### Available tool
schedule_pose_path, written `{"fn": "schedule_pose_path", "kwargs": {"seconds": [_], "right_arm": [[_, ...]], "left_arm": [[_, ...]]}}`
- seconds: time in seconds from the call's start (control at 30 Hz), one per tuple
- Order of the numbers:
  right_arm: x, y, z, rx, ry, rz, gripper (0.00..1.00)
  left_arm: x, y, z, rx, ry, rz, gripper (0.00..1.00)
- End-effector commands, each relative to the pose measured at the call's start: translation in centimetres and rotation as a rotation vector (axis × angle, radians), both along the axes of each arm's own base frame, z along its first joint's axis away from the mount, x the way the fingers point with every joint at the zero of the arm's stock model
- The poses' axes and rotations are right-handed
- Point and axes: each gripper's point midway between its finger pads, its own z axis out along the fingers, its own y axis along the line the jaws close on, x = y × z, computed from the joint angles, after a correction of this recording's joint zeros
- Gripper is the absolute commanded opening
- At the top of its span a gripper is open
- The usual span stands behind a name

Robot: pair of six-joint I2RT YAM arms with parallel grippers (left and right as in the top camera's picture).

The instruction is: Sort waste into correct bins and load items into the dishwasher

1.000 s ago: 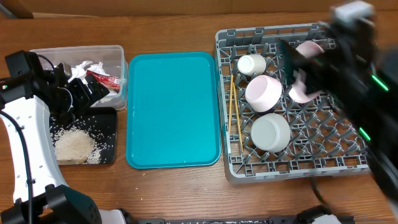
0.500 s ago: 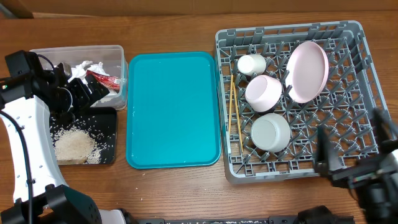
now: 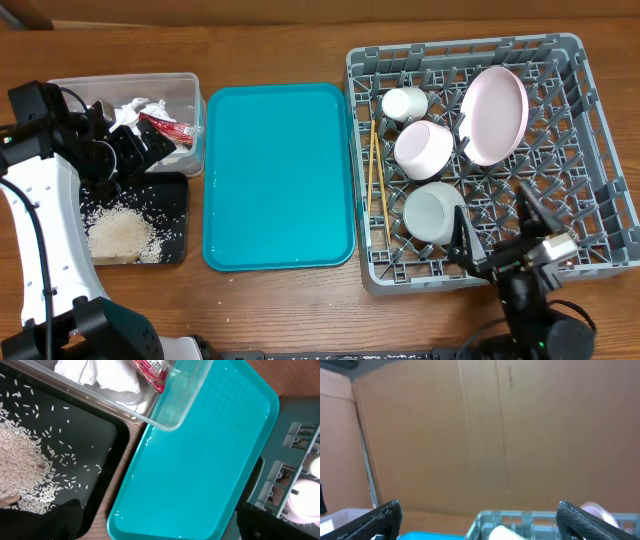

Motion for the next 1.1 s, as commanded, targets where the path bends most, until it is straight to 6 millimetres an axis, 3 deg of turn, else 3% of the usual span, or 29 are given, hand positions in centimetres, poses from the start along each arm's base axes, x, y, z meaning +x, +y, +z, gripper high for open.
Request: {"fn": "schedule_pose_path", "kwargs": {"seconds": [0.0, 0.47, 0.67, 1.07], "right_arm": [[0.4, 0.0, -1.9, 0.039, 0.011, 0.011, 1.0], [2.1, -0.1, -8.2, -0.006, 0.195, -0.012, 1.0], [2.5, -0.7, -12.0, -0.03, 0.345, -0.042, 1.0], [2.5, -0.8, -12.2, -0.028, 0.354, -0.044, 1.0]], "left_arm": [[0.3, -0.1, 1.2, 0.02, -0.039, -0.017, 1.0], [0.3, -0.1, 1.2, 0.02, -0.039, -0.017, 1.0], [0.3, -0.1, 1.2, 0.02, -0.039, -0.017, 1.0], [0.3, -0.1, 1.2, 0.02, -0.039, -0.017, 1.0]]}}
